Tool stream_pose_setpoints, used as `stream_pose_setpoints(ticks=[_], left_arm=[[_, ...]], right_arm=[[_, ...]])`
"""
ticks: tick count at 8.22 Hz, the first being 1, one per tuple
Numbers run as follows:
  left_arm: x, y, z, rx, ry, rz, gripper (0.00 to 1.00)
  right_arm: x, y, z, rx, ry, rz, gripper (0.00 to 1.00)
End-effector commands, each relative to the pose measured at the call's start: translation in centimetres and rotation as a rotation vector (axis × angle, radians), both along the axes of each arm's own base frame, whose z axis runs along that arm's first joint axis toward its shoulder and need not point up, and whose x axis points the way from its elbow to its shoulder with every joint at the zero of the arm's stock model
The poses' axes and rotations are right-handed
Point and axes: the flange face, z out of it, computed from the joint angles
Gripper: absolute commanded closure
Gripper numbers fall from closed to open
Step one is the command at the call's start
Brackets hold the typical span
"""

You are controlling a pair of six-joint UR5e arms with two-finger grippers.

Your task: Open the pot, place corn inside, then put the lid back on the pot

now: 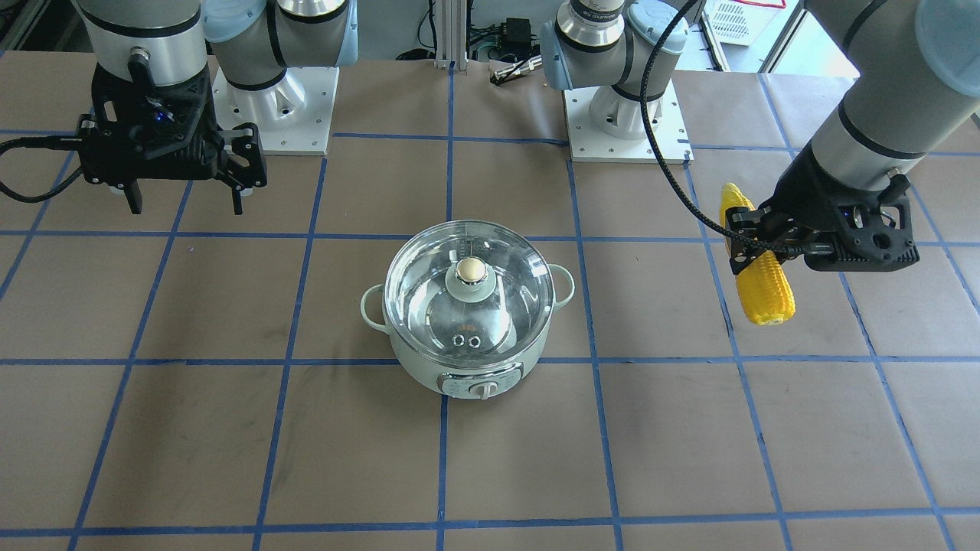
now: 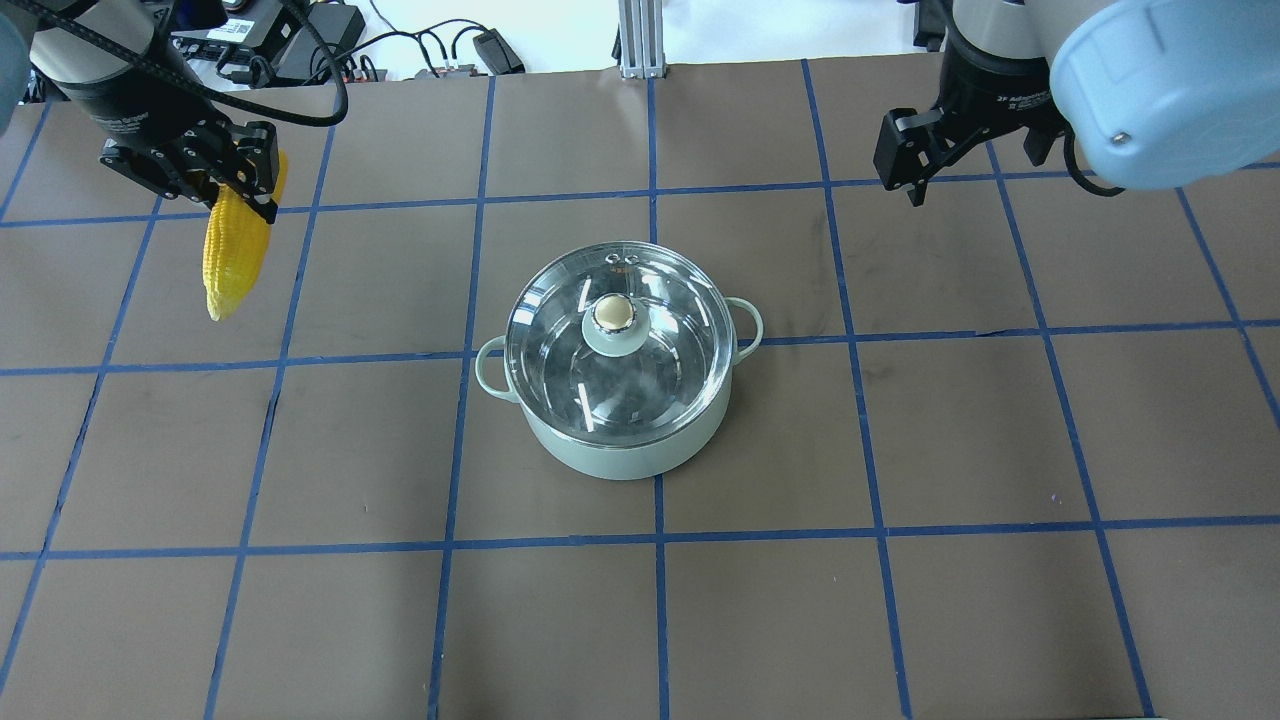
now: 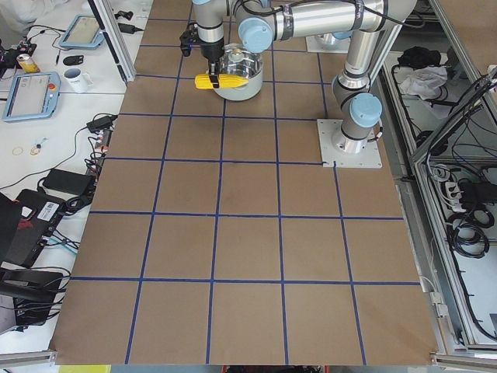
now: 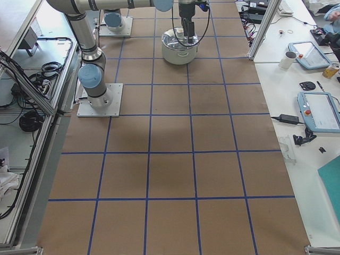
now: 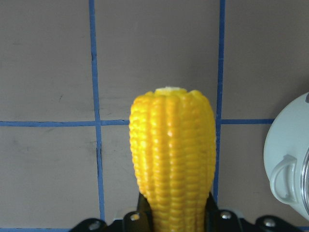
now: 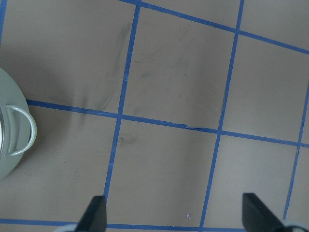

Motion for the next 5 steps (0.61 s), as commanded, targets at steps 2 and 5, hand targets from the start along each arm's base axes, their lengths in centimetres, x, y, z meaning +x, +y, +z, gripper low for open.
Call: stream_pose_setpoints(ticks=[2,5], left_arm=[[-0.02,-0.10,-0.17,0.002,0.005,0.000,1.00],[-0.31,-0.21,-0.19,0.003,0.001,-0.005,1.00]], right_arm=[[0.00,-0.01,0.16,-0.003,0.000,0.001,0.00],[-0.01,0.00,0.14,-0.001,0.001,0.001,0.00]])
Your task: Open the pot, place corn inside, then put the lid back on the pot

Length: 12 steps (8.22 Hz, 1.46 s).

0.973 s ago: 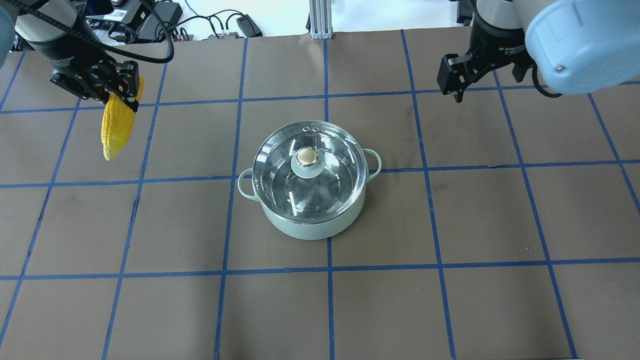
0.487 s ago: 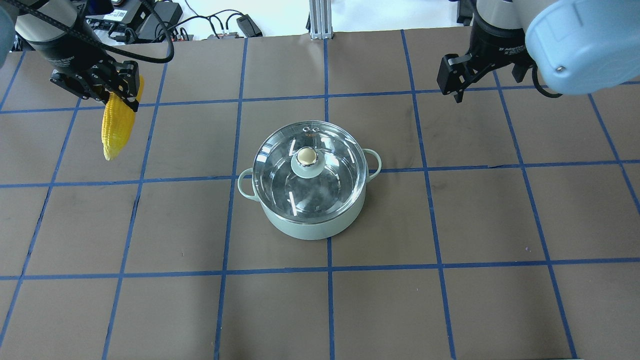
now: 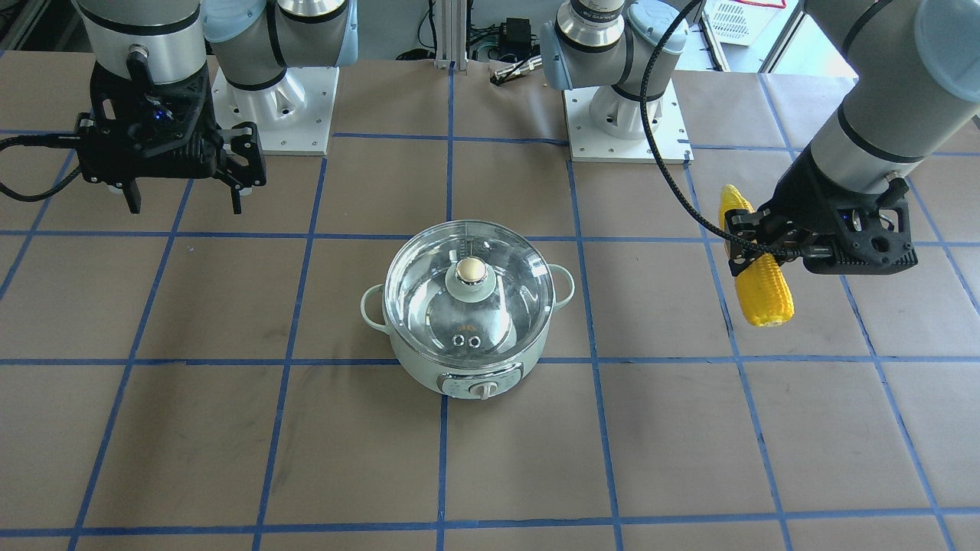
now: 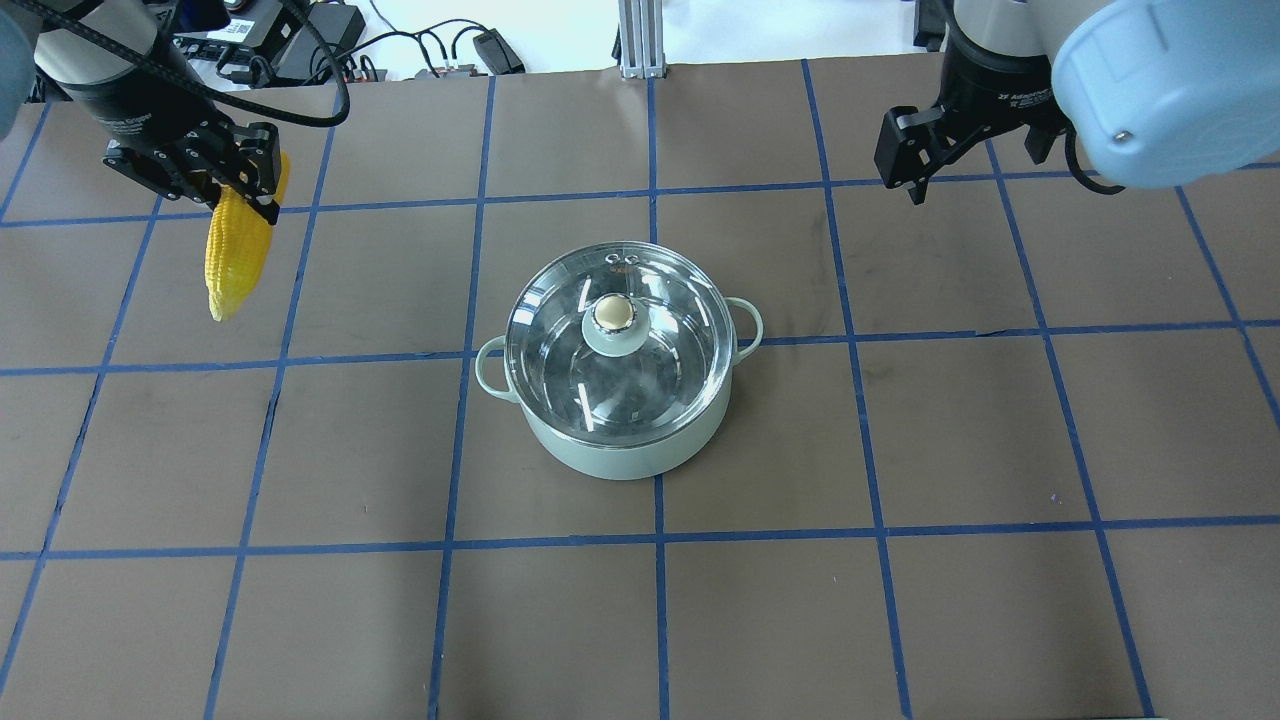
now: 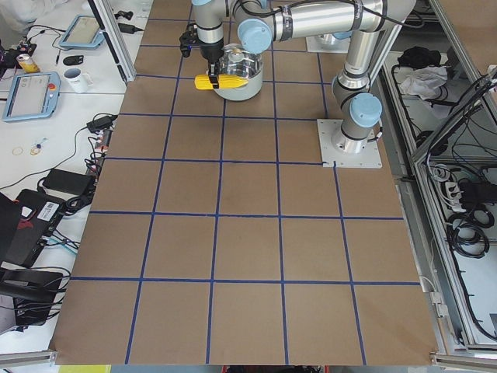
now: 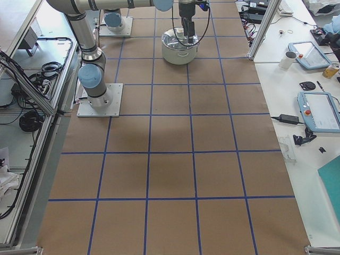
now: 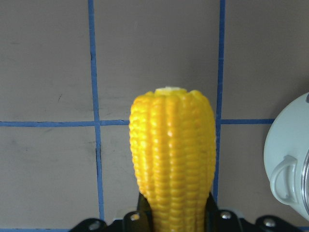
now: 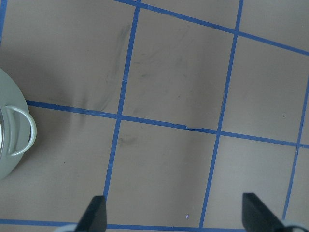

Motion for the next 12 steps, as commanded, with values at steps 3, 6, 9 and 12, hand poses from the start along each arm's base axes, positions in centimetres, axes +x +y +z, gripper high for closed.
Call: stream_pose_setpoints(ticks=[3,6,9,12], left_arm=[[-3.5,0.1,0.1,-0.006,-0.009,-0.063,1.00],[-3.5,0.1,0.0,-0.004,-0.008,-0.064,1.00],[-3.5,0.2,0.1,-0.006,-0.009,-0.066,1.00],[-3.5,0.2,0.0,-0.003,-0.008,-0.066,1.00]], right_arm=[[0.0,0.1,0.1,-0.002,-0.002,-0.001,0.00],[0.0,0.0,0.0,-0.001,0.000,-0.002,0.00],[0.0,0.0,0.1,-0.002,-0.002,-0.001,0.00],[0.0,0.0,0.0,0.000,-0.003,-0.001,0.00]])
